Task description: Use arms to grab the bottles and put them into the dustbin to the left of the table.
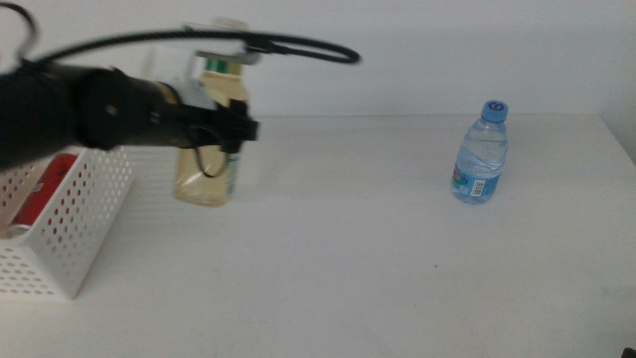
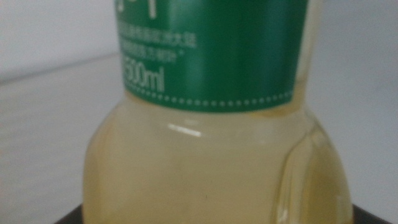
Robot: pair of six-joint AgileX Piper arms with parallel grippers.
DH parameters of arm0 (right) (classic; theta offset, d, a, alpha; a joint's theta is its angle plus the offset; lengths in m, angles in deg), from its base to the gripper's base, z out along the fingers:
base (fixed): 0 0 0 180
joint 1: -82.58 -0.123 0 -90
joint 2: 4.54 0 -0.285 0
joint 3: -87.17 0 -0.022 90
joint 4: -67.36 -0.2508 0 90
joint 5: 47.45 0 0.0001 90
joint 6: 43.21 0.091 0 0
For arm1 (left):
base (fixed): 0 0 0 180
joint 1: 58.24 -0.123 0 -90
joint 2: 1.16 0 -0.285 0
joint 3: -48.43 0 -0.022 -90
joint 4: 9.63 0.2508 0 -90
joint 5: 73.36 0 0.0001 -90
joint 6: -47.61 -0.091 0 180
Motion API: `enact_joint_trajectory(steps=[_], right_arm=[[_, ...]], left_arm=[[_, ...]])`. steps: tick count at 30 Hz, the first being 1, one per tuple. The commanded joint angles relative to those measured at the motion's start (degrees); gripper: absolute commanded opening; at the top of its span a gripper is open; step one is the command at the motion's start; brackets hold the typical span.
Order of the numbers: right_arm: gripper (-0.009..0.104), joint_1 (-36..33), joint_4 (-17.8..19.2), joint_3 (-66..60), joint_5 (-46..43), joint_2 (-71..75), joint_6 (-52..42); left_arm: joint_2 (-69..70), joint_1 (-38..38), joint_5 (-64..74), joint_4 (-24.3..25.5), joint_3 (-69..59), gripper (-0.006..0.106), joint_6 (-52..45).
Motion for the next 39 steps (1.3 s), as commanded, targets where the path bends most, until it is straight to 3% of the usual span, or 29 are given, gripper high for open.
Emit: enact_joint_trajectory(steps=[1,14,26,35,39], right_arm=[[0.067,0.3,0.2,0.4,-3.8,1.6,-0.5],[0.067,0.3,0.2,0.4,-3.8,1.6,-0.5],[0.067,0.3,0.2,0.4,-3.8,1.6,-0.5],[0.067,0.3,0.2,0.4,-3.8,1.6,-0.5],[0.067,0.3,0.2,0.4,-3.8,1.6,-0.5]], left_arm=[[5.3,-2.3,-0.1,-0.1,3.4,-0.005,-0.1],[4.3,-19.2,30.9,-0.1,21.6,-0.005,-6.4],[-3.4,-33.0,37.9,0.8,28.8,-0.005,-9.8],[-10.1,-36.7,39.0,1.5,28.8,-0.005,-12.4],[-12.4,-36.6,40.6,5.4,28.8,-0.005,-12.4]])
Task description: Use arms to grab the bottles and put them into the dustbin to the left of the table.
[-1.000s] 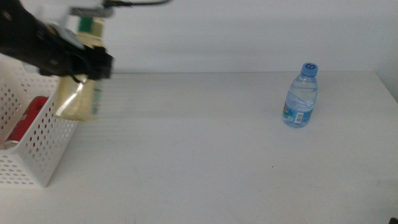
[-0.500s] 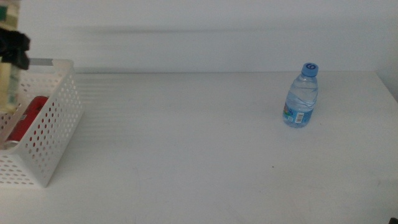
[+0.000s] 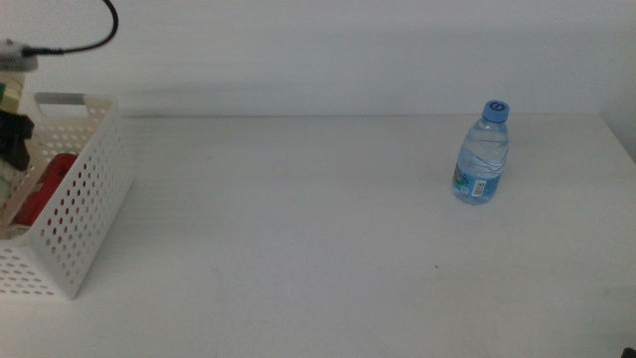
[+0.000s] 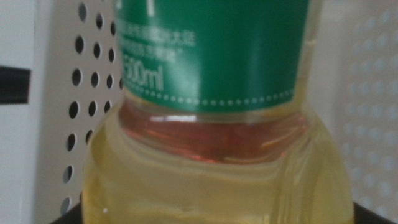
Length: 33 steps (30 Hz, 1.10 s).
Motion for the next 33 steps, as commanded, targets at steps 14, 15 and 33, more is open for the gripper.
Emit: enact_joint_trajectory(steps=[14,15,33], right_arm=[[0.067,0.3,0.2,0.4,-3.8,1.6,-0.5],[0.067,0.3,0.2,0.4,-3.8,1.6,-0.5],[0.067,0.3,0.2,0.4,-3.8,1.6,-0.5]], left_arm=[[-2.1,0.0,-3.4,4.8,2.4,0.013,0.1],[-2.2,0.0,-3.8,4.7,2.4,0.019,0.1],[2.4,0.7,-2.9,2.2,2.5,0.09,2.9]])
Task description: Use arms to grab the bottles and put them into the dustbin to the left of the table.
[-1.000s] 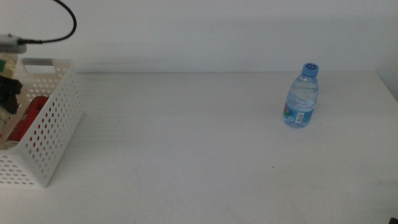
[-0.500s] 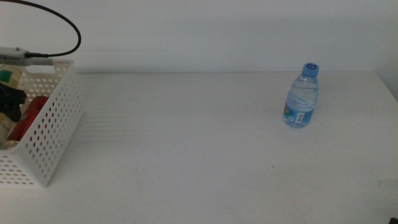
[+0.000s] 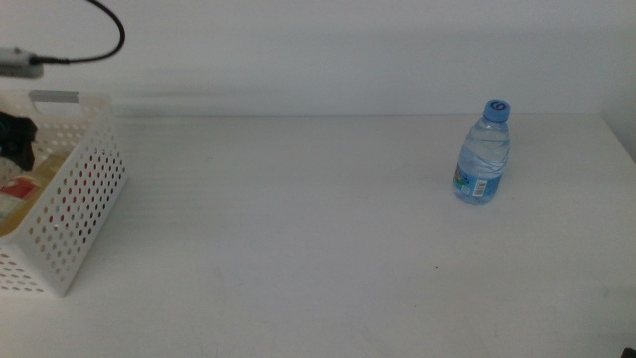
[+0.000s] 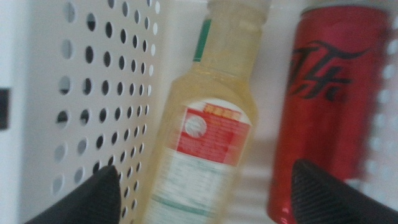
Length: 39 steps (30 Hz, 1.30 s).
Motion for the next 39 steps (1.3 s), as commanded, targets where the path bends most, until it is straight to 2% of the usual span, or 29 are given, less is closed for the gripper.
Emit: enact_joint_trajectory(steps=[1,9,13,19,22,32,39], right_arm=[[0.067,0.3,0.2,0.4,-3.8,1.6,-0.5],[0.067,0.3,0.2,0.4,-3.8,1.6,-0.5],[0.067,0.3,0.2,0.4,-3.8,1.6,-0.5],[0.067,0.3,0.2,0.4,-3.8,1.6,-0.5],[0.067,0.3,0.2,0.4,-3.8,1.6,-0.5],[0.067,0.3,0.2,0.4,-3.8,1.6,-0.5],[0.067,0.3,0.2,0.4,-3.8,1.6,-0.5]], left_arm=[[5.8,0.4,0.4,-2.5,1.9,0.09,1.5],[14.4,3.8,1.1,-15.8,1.7,0.09,1.3],[17.8,7.4,1.1,-19.6,1.7,0.09,-2.1],[22.5,14.2,0.9,-20.4,1.2,0.09,-3.2],[26.6,18.9,-3.6,-20.2,-2.3,0.09,-3.1],[45.4,32.9,-29.8,-20.4,-29.5,0.09,-1.0],[57.0,40.1,-36.8,-19.3,-46.0,0.09,2.9]])
